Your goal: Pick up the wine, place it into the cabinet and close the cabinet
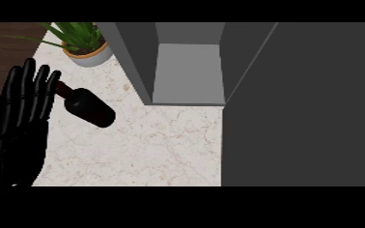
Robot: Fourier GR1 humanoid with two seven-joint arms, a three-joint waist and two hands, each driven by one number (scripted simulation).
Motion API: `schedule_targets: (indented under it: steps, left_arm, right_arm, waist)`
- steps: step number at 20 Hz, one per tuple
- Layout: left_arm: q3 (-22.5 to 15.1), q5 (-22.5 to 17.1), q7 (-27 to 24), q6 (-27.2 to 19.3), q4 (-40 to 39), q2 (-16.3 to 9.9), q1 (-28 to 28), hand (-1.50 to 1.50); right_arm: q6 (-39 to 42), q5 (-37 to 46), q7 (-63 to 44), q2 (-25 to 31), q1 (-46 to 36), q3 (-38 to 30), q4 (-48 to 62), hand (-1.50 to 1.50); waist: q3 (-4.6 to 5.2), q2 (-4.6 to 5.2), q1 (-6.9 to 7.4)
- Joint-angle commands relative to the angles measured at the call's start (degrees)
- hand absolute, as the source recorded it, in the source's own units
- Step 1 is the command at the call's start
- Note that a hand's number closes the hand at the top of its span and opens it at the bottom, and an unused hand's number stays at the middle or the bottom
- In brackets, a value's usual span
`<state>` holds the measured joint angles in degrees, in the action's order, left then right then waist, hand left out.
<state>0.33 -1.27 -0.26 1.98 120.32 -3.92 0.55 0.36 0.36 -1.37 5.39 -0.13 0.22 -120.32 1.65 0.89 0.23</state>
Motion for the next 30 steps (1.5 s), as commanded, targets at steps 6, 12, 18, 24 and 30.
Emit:
schedule_targets:
  steps: [6, 12, 18, 24, 30]
  left_arm:
    - [9.0, -8.5, -5.8, 9.9, -7.5, -9.0, -8.1, -1.5]
    - [0.2, -16.7, 6.8, 6.1, -3.6, 0.7, -5.4, -1.5]
    - [-1.6, -16.9, 17.0, 0.2, 4.8, 1.2, -8.1, -1.5]
    - [-7.9, -11.3, 21.9, -6.3, 11.2, 3.9, -8.8, -1.5]
    - [-12.6, -7.2, 24.0, -11.6, 10.2, 3.9, -11.7, -1.5]
  right_arm:
    - [2.5, 0.7, 3.1, 0.0, 8.3, 2.5, -5.4, -1.5]
    - [9.2, -9.6, -9.6, 2.1, 12.5, 8.9, -16.3, -1.5]
    - [4.8, -10.9, -19.9, 0.9, 4.7, 7.8, -19.7, -1.5]
    - [4.6, -11.9, -23.2, 1.2, 5.0, 6.5, -23.4, -1.5]
    - [1.5, -7.5, -28.8, -1.2, 1.6, 11.1, -25.9, -1.5]
  waist:
    - [-1.64, -0.91, -0.75]
    - [-1.66, -1.07, -0.71]
    - [-1.65, -0.96, -0.18]
    - [-1.66, -1.01, -0.24]
    - [-1.65, -1.05, -0.48]
